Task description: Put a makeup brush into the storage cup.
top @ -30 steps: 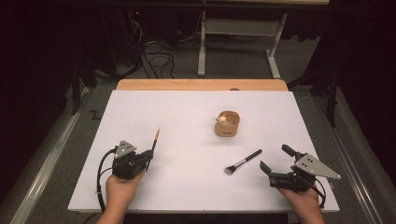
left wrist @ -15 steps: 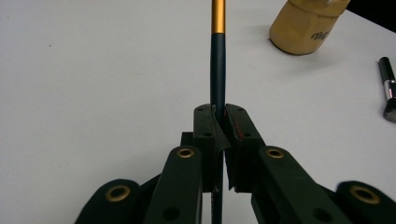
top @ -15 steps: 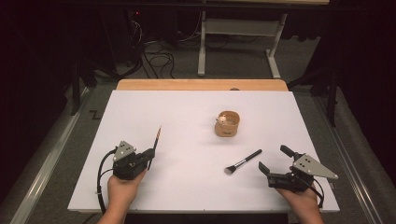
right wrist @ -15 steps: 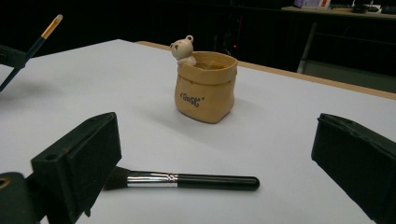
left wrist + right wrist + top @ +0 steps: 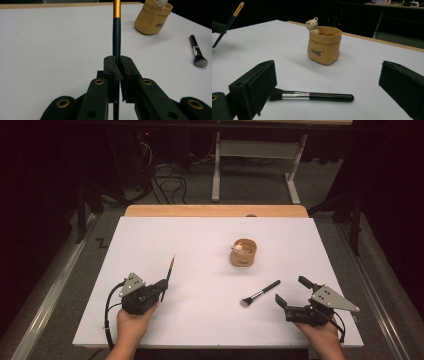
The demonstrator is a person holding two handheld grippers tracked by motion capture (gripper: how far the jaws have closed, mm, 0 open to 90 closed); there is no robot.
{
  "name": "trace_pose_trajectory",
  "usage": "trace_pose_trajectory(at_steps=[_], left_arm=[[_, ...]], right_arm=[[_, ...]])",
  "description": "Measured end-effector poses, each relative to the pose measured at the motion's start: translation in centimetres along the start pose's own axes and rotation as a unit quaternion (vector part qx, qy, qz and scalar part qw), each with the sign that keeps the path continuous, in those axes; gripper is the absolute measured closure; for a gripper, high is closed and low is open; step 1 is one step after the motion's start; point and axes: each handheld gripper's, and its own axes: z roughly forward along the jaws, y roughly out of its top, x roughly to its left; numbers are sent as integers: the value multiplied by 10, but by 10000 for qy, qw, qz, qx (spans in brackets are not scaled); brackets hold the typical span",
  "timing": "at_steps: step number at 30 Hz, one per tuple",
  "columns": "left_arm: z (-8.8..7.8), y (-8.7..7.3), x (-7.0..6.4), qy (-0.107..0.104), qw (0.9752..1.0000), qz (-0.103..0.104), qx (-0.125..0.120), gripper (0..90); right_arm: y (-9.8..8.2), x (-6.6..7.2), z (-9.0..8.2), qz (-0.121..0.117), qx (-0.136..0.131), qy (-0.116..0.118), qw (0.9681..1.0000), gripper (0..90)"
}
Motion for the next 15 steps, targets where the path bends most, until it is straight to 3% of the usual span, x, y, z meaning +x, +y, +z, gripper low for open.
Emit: trace_pose_trajectory(at_steps=[9, 15], left_arm=[[-5, -1, -3, 19, 9991, 102, -400, 841], [-6, 0, -6, -28, 9984, 198, -529, 840]], right_arm=[[0, 0, 0, 3, -17, 15, 10000, 22], [0, -1, 0, 4, -23, 12, 10000, 22]])
